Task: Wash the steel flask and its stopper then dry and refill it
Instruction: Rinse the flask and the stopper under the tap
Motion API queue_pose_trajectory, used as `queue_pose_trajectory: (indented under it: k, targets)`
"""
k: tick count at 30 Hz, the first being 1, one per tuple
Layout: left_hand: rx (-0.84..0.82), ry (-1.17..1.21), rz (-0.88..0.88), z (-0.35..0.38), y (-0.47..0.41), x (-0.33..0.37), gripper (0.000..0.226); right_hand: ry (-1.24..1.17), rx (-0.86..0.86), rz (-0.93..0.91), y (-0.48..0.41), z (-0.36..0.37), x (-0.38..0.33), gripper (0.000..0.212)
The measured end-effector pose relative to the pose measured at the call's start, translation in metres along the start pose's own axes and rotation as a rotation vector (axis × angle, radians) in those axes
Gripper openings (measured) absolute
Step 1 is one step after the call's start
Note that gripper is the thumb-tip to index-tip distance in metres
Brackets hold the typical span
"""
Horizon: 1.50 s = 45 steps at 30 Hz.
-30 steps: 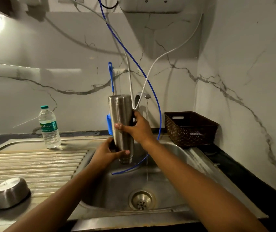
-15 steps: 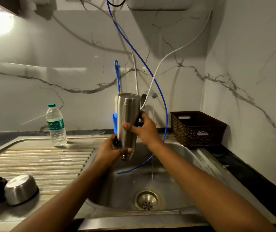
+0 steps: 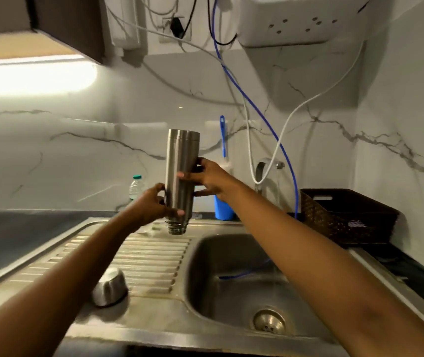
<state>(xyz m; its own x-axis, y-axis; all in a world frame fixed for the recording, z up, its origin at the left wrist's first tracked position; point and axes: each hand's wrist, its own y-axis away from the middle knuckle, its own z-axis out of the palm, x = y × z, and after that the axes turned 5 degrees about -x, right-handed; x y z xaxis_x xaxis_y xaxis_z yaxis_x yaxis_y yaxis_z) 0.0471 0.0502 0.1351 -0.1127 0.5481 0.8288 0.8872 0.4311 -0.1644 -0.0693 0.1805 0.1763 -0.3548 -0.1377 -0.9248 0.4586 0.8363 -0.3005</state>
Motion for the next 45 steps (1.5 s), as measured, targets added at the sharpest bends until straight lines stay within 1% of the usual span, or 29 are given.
queue_pose_trajectory:
  k: [2,5,8,10,14,16,19,27,31,37,42,44,45]
  targets:
    - [-0.003,-0.025,-0.021,-0.026,0.005,-0.014,0.082,-0.015,-0.025,-0.022,-0.017,0.027,0.005,0.06]
    - [0.045,-0.066,-0.041,-0.053,0.012,-0.043,0.1,-0.017,-0.061,-0.065,-0.036,0.061,0.021,0.063]
    - [0.066,-0.108,-0.077,-0.064,0.019,-0.068,0.094,-0.063,-0.083,-0.042,-0.05,0.086,0.043,0.062]
    - [0.067,-0.072,-0.103,-0.065,0.021,-0.082,0.091,-0.074,-0.094,-0.014,-0.057,0.098,0.057,0.059]
    - [0.081,-0.123,-0.107,-0.065,0.019,-0.111,0.102,-0.012,-0.107,-0.014,-0.065,0.11,0.075,0.057]
    - [0.072,-0.121,-0.105,-0.065,0.016,-0.119,0.102,0.013,-0.113,-0.022,-0.065,0.114,0.08,0.056]
    - [0.065,-0.145,-0.12,-0.063,0.013,-0.123,0.097,0.032,-0.115,-0.011,-0.066,0.116,0.086,0.054]
    - [0.022,-0.198,-0.158,-0.061,0.01,-0.126,0.107,0.036,-0.128,0.01,-0.064,0.118,0.093,0.057]
    - [-0.005,-0.202,-0.187,-0.061,0.007,-0.127,0.101,0.037,-0.148,0.013,-0.064,0.119,0.092,0.057]
    - [-0.011,-0.197,-0.209,-0.065,0.005,-0.133,0.102,0.063,-0.166,0.037,-0.062,0.119,0.092,0.057]
    - [-0.038,-0.223,-0.227,-0.066,0.007,-0.127,0.094,0.079,-0.179,0.076,-0.059,0.119,0.085,0.057]
    - [-0.076,-0.237,-0.259,-0.072,0.014,-0.122,0.094,0.1,-0.182,0.109,-0.054,0.119,0.082,0.06]
    - [-0.087,-0.234,-0.266,-0.076,0.019,-0.12,0.097,0.122,-0.156,0.121,-0.052,0.119,0.081,0.063]
